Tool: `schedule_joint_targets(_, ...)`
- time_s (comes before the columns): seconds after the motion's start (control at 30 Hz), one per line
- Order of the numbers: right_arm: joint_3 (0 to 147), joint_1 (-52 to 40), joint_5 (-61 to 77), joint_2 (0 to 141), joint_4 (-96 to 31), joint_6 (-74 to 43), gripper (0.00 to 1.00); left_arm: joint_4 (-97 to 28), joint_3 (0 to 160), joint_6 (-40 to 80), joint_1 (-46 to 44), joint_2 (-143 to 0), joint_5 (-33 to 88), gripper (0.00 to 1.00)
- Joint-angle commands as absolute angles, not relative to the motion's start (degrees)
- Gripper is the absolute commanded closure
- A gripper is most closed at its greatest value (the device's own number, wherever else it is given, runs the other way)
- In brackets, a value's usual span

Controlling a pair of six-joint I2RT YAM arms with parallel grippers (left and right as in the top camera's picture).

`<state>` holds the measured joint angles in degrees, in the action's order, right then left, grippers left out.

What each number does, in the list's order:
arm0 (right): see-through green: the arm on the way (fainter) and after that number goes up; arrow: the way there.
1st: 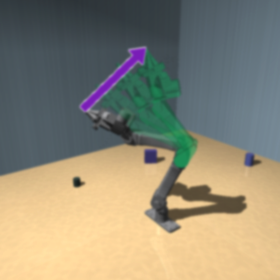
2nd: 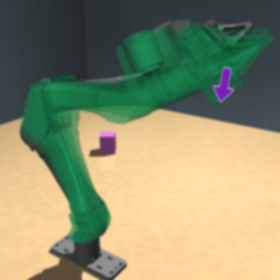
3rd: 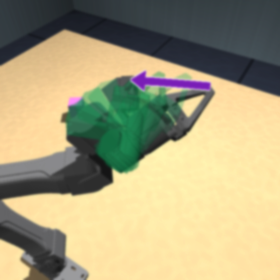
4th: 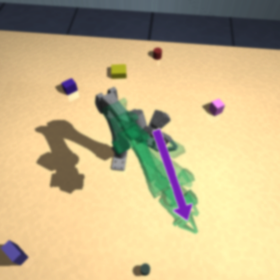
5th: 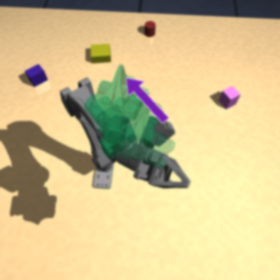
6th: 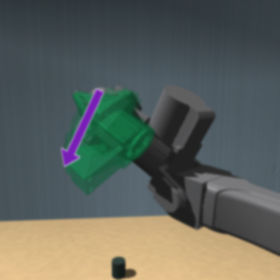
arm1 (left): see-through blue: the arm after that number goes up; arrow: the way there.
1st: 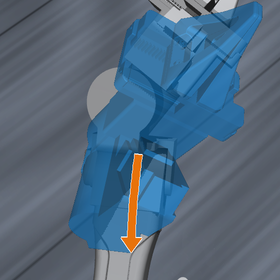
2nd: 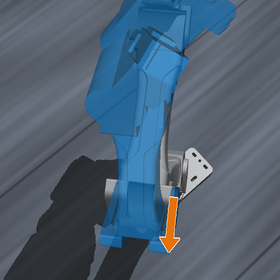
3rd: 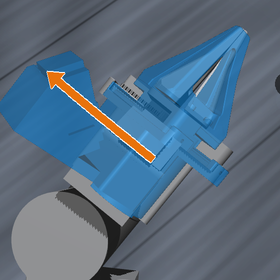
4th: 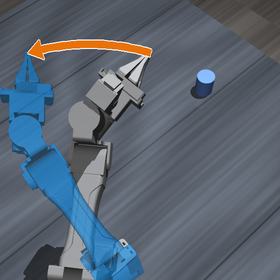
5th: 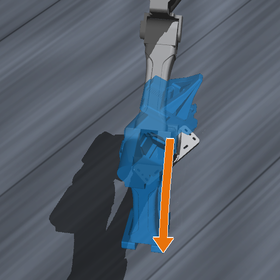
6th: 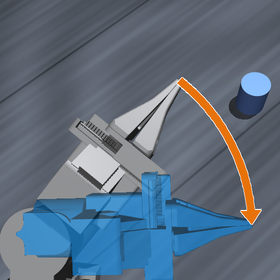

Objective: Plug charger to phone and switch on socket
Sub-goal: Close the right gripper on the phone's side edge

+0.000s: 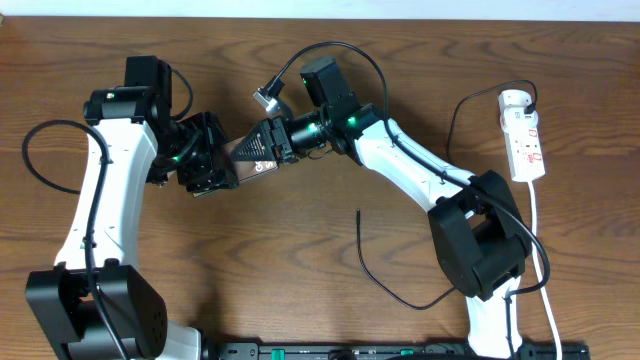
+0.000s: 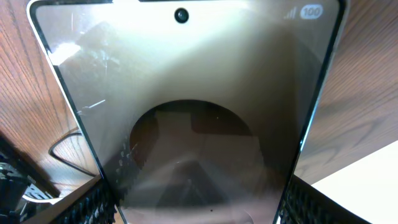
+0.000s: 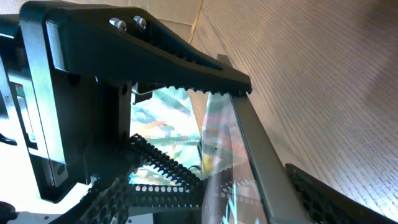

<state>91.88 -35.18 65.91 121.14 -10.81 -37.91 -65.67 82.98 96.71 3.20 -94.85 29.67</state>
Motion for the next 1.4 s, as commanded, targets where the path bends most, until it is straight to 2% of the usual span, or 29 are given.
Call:
schedule_joint_targets(0.0, 92.97, -36.01, 66.13, 121.62, -10.66, -38.33, 0.3, -65.95, 83.48, 97.6, 3.11, -95.09, 30.44, 0.93)
schedule_joint_targets(0.1, 92.97, -36.34, 66.11, 121.62, -10.63, -38.33, 0.34, -65.98, 83.48, 97.6, 3.11, -95.09, 30.44, 0.93)
schedule_joint_targets(0.27, 92.97, -36.49, 66.11, 121.62, -10.46, -38.35, 0.36, -65.98, 83.48, 97.62, 3.11, -95.09, 30.46, 0.93)
schedule_joint_targets(0.43, 92.97, -36.51, 66.13, 121.62, -10.48, -38.35, 0.46, -66.04, 83.48, 97.62, 3.11, -95.09, 30.46, 0.93)
schedule_joint_targets(0.97, 92.97, -36.86, 66.11, 121.62, -10.46, -38.35, 0.53, -66.83, 83.48, 97.84, 3.14, -95.09, 30.89, 0.93)
schedule_joint_targets(1.37, 92.97, -37.19, 64.88, 121.62, -10.44, -38.3, 0.55, -66.78, 83.48, 98.06, 3.11, -95.09, 31.48, 0.93)
